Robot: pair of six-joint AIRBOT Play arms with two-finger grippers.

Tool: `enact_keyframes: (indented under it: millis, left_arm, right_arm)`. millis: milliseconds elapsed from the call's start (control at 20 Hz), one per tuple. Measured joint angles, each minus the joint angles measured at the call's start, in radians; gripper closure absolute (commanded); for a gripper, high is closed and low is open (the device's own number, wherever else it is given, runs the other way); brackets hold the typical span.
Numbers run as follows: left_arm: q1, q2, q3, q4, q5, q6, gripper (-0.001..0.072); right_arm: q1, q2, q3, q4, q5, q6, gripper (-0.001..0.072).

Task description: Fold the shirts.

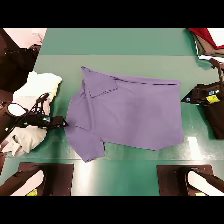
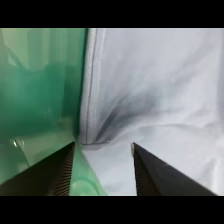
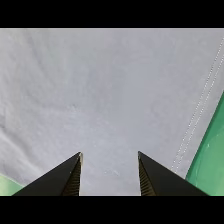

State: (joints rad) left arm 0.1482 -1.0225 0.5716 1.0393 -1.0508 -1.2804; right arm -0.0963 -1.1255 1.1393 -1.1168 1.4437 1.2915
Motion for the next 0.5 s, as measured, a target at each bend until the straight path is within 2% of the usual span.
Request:
enact_keyframes:
  millis: [150, 250, 300, 350, 500]
  left_arm:
    - [0.001, -0.052, 0.002, -0.06, 0.0, 0.031, 0.0267]
    - [0.0, -0.081, 0.003, -0.101, 0.0, 0.051, 0.0438]
    - [-0.001, -0.09, 0.003, -0.108, 0.001, 0.057, 0.0602]
    - [-0.002, -0.097, 0.002, -0.113, 0.007, 0.061, 0.068]
    - [-0.003, -0.106, 0.013, -0.137, -0.004, 0.071, 0.0682]
  right_arm:
    - [0.0, 0.0, 0.0, 0.0, 0.005, 0.0, 0.0308]
    - [0.0, 0.0, 0.0, 0.0, 0.012, 0.0, 0.0308]
    - [0.0, 0.0, 0.0, 0.0, 0.014, 0.0, 0.0308]
    - [0.0, 0.0, 0.0, -0.002, 0.024, 0.0, 0.0308]
    - [-0.018, 0.004, -0.019, -0.02, 0.056, 0.0, 0.0307]
